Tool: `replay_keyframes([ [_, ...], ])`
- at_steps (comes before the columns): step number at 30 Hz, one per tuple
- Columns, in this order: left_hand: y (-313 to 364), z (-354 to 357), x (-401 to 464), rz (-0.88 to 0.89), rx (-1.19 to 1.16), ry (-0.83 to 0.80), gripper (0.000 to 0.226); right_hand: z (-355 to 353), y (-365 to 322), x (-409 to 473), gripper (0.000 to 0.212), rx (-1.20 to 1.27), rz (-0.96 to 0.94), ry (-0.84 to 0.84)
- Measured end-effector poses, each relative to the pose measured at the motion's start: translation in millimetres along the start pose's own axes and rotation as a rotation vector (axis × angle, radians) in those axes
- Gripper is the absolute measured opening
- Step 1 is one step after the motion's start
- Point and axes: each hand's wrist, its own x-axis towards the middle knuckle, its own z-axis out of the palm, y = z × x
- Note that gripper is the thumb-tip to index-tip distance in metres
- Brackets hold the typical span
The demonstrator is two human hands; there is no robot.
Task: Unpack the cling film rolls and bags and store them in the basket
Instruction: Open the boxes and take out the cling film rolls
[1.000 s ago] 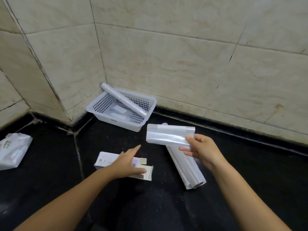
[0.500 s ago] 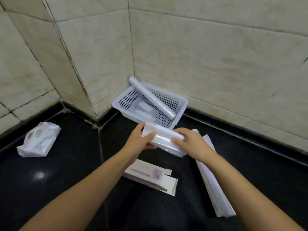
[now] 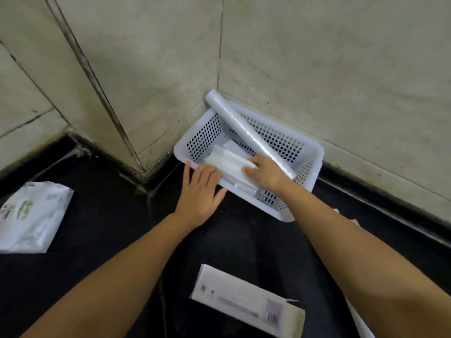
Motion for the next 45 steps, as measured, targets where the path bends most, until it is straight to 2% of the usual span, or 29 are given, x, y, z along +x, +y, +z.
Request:
replay_keyframes([
  [3, 0, 5, 5, -0.005, 0.007, 0.009, 0.035, 18, 9, 8, 0.030, -0.002, 0.035, -0.124],
  [6, 0, 4, 6, 0.001, 0.024, -0.008, 0.035, 22, 17, 9, 0.036, -0.216, 0.051, -0.177],
  [8, 1, 2, 5, -0.002, 0.038, -0.030, 0.036, 14, 20, 4, 0.039, -0.318, 0.030, -0.127],
  [11, 2, -8, 5, -0.013, 0.034, -0.115, 0.049, -15, 20, -18, 0.047, -0.251, -0.022, 0.025],
  [15, 21, -28, 1, -0.038, -0.069, -0.212, 0.065, -69, 43, -79, 0.030, -0.090, -0.031, 0.239],
  [17, 62, -36, -2, 0.121, -0.090, -0.175, 0.055, -85, 77, -124, 0.027, -0.103, 0.073, 0.300],
  [19, 121, -34, -11, 0.346, -0.214, -0.137, 0.042, -84, 117, -171, 0.031, -0.170, 0.223, 0.252],
  [21, 185, -26, -23, 0.544, -0.313, -0.242, 0.038, -67, 150, -216, 0.047, -0.207, 0.356, 0.144],
  [22, 212, -19, -31, 0.611, -0.275, -0.332, 0.038, -56, 162, -235, 0.056, -0.217, 0.388, 0.117],
  [24, 250, -5, -46, 0.663, -0.113, -0.472, 0.040, -34, 174, -264, 0.068, -0.230, 0.399, 0.121],
  [27, 271, 11, -59, 0.615, 0.050, -0.569, 0.035, -13, 183, -286, 0.077, -0.193, 0.421, 0.132],
  [30, 272, 12, -62, 0.618, 0.101, -0.588, 0.027, -14, 189, -293, 0.076, -0.134, 0.426, 0.125],
  [35, 267, -6, -91, 0.772, 0.178, -0.682, 0.023, -47, 202, -297, 0.072, -0.106, 0.498, 0.178],
  [37, 255, -18, -101, 0.721, 0.134, -0.673, 0.030, -65, 196, -286, 0.069, -0.163, 0.495, 0.251],
  [39, 236, -35, -91, 0.574, 0.035, -0.624, 0.043, -83, 175, -264, 0.064, -0.177, 0.410, 0.327],
  [42, 188, -56, -53, 0.322, -0.119, -0.415, 0.043, -98, 122, -215, 0.062, -0.155, 0.137, 0.404],
  [45, 126, -61, -14, 0.059, -0.141, -0.192, 0.038, -97, 62, -160, 0.063, -0.234, -0.136, 0.481],
])
